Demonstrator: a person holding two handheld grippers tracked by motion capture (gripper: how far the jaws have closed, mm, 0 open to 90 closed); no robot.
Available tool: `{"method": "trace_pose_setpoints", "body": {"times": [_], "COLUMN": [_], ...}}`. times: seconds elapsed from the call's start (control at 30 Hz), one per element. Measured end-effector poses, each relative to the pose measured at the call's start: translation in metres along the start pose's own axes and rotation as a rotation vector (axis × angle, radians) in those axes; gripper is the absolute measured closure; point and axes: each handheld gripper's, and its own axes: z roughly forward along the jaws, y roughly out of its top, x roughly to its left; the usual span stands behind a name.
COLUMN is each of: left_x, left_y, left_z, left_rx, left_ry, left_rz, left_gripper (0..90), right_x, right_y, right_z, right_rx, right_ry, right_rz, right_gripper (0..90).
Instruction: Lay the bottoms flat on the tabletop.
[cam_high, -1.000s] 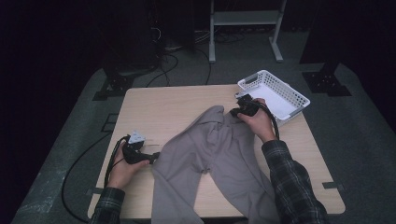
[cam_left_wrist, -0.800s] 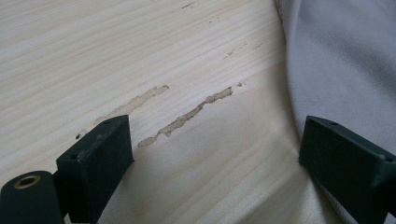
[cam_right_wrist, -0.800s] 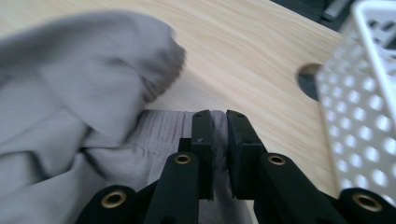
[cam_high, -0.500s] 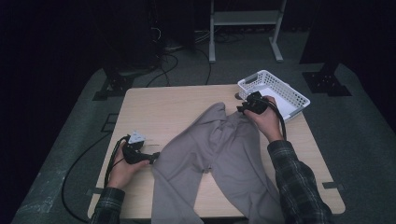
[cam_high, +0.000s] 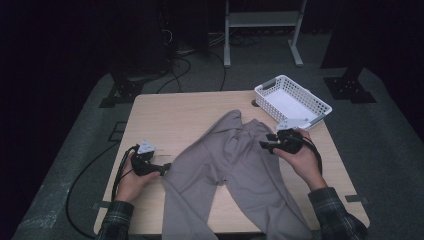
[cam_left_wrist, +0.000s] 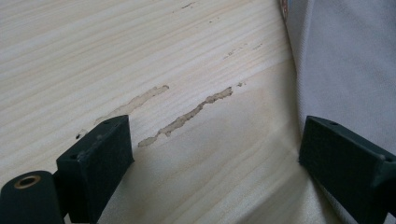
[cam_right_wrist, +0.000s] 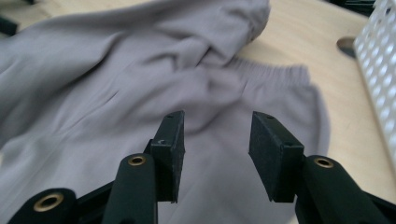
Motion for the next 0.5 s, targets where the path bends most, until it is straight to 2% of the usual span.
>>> {"method": "trace_pose_setpoints", "body": {"times": [0.13, 0.23, 0.43, 0.5], "left_x": [0.0, 0.0, 0.0, 0.0], "left_y": [0.0, 0.0, 0.0, 0.0], "left_z": [0.0, 0.0, 0.0, 0.0], "left_rx": [0.0, 0.0, 0.001, 0.001], "left_ry": [0.001, 0.002, 0.002, 0.002], "left_rz": [-0.001, -0.001, -0.001, -0.002], "left_gripper": [8.3, 8.3, 8.3, 8.3], "right_x": [0.009, 0.015, 0.017, 0.017], "right_y": [-0.021, -0.04, -0.068, -0.072], "right_z": [-0.015, -0.02, -0.019, -0.017], "right_rx": [0.019, 0.041, 0.105, 0.129], "right_ry": [0.002, -0.004, -0.009, -0.022], "right_rz": [-0.003, 0.005, 0.03, 0.012], "right_gripper": [53.3, 54.6, 57.6, 61.0]}}
